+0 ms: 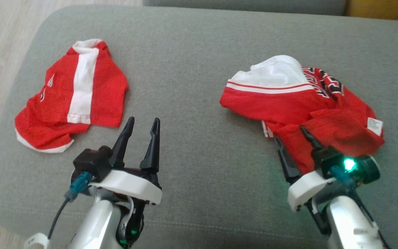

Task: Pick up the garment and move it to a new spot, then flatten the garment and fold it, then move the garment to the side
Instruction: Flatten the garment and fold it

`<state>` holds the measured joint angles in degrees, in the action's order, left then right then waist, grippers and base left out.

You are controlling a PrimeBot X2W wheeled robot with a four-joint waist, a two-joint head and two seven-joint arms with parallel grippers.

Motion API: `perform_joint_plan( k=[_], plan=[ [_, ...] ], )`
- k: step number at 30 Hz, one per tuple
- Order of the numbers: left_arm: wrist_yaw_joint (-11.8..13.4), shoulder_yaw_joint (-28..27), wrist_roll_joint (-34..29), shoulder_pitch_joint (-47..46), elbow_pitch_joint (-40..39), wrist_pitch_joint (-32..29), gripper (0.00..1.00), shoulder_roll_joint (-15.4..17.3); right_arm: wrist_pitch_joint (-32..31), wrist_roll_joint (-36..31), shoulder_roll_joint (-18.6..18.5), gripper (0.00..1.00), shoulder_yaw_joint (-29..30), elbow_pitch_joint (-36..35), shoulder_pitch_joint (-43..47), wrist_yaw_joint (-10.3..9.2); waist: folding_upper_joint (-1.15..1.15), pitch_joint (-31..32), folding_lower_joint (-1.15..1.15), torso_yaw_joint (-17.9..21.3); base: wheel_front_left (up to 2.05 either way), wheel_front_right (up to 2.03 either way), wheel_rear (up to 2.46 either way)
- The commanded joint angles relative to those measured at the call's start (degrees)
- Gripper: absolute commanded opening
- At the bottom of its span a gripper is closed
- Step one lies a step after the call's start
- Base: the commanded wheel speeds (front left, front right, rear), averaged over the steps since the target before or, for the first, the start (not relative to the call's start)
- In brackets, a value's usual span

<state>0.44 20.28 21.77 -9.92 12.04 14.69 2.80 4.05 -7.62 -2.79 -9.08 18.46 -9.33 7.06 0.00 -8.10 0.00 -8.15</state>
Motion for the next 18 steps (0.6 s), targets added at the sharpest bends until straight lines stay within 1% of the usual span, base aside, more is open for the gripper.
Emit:
perform_joint_plan(
  k=[1, 5, 9, 10, 11, 12, 18],
  plan=[
    [-0.01, -1.73, 0.21, -3.04, -1.71, 0.3, 1.0, 0.11, 0.5, -1.43, -0.09, 1.0, -0.06, -0.55, -2.55, 0.43, 0.0, -1.01, 0.0, -1.13, 0.0, 0.0, 0.0],
    [0.27, -1.38, 0.78, -3.28, -1.69, 0.3, 1.0, 0.1, 0.61, -3.79, -0.09, 1.0, 2.4, 1.86, -3.62, 0.43, 0.0, -1.65, 0.0, -2.06, 0.0, 0.0, 0.0],
    [0.52, -1.27, 1.13, -3.32, -1.63, 0.3, 1.0, 0.09, 0.92, -4.39, -0.09, 1.0, 3.6, 3.4, -3.92, 0.43, 0.0, -1.74, 0.0, -2.38, 0.0, 0.0, 0.0],
    [0.6, -1.25, 1.19, -3.3, -1.61, 0.3, 1.0, 0.09, 0.94, -4.32, -0.09, 0.69, 3.74, 3.67, -3.92, 0.43, 0.0, -1.68, 0.0, -2.36, 0.0, 0.0, 0.0],
    [0.69, -1.25, 1.26, -3.26, -1.57, 0.3, 1.0, 0.09, 1.07, -4.3, -0.09, 0.23, 3.89, 3.84, -3.96, 0.43, 0.0, -1.57, 0.0, -2.27, 0.0, 0.0, 0.0],
    [0.78, -1.25, 1.31, -3.21, -1.55, 0.3, 1.0, 0.09, 1.26, -4.23, -0.09, 0.0, 4.01, 3.9, -3.99, 0.43, 0.0, -1.45, 0.0, -2.11, 0.0, 0.0, 0.0],
    [0.93, -1.0, 1.66, -2.74, -1.41, 0.3, 1.0, 0.09, 2.84, -3.29, -0.09, 0.0, 6.07, 1.71, -3.7, 0.43, 0.0, 0.11, 0.0, -0.42, 0.0, 0.0, 0.0]
  ],
)
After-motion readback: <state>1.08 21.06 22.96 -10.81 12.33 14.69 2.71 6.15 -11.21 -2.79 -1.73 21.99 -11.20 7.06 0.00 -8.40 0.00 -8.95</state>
